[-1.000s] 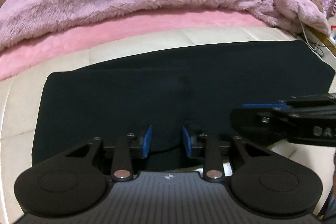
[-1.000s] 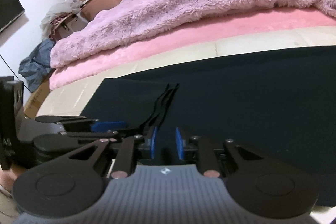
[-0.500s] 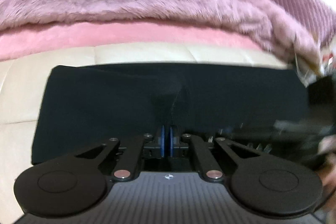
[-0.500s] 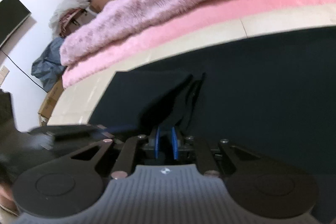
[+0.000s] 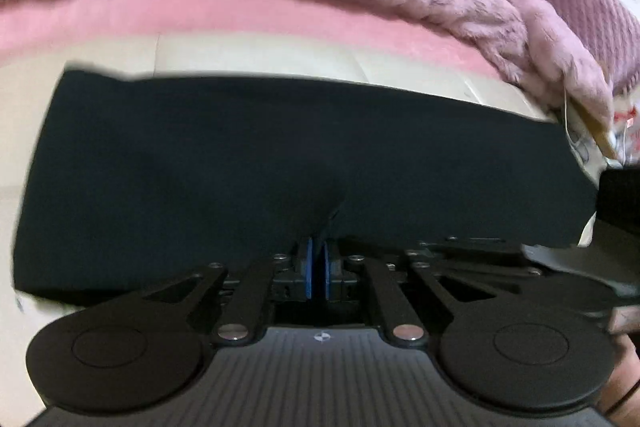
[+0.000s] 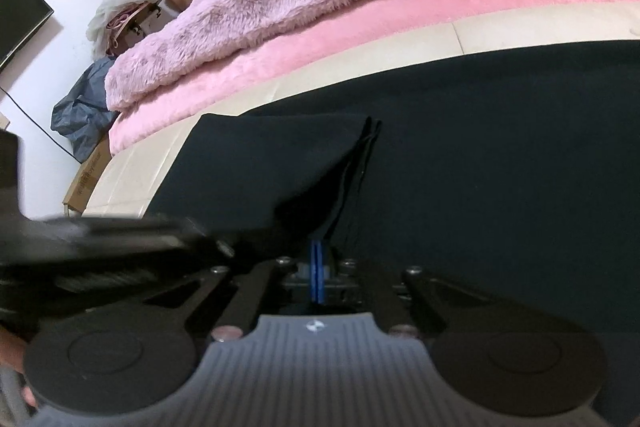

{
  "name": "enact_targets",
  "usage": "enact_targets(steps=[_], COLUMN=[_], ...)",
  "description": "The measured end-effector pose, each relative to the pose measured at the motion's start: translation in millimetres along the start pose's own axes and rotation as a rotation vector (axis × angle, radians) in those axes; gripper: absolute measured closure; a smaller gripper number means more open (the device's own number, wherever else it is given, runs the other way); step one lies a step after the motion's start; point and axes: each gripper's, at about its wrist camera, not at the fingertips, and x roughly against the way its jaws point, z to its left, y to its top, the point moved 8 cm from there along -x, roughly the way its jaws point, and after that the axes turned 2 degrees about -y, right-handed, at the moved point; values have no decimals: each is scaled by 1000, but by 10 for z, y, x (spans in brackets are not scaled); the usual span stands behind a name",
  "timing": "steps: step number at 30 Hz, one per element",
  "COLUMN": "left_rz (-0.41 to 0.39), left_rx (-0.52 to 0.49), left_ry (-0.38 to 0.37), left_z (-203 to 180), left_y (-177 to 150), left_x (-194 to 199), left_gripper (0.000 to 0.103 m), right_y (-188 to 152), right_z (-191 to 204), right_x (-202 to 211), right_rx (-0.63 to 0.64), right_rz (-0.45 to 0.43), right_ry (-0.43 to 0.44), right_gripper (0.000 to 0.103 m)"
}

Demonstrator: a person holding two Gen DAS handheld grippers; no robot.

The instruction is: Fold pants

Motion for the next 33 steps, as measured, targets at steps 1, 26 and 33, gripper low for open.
enact_targets(steps=[1, 26, 33], left_rz=[-4, -236, -267], left_rx=[28, 252, 288], left_ry=[-21, 24, 152], left_z=[11, 836, 1112], left_y=[6, 92, -18], left_x=[18, 857, 1060], left_gripper=[90, 61, 62], right_y=[4, 261, 403], right_z=[11, -227, 17], right_x=[19, -202, -177], right_rx=[6, -337, -245], right_rz=[-1, -31, -31], right_ry=[-2, 173, 134], right_gripper=[103, 81, 103])
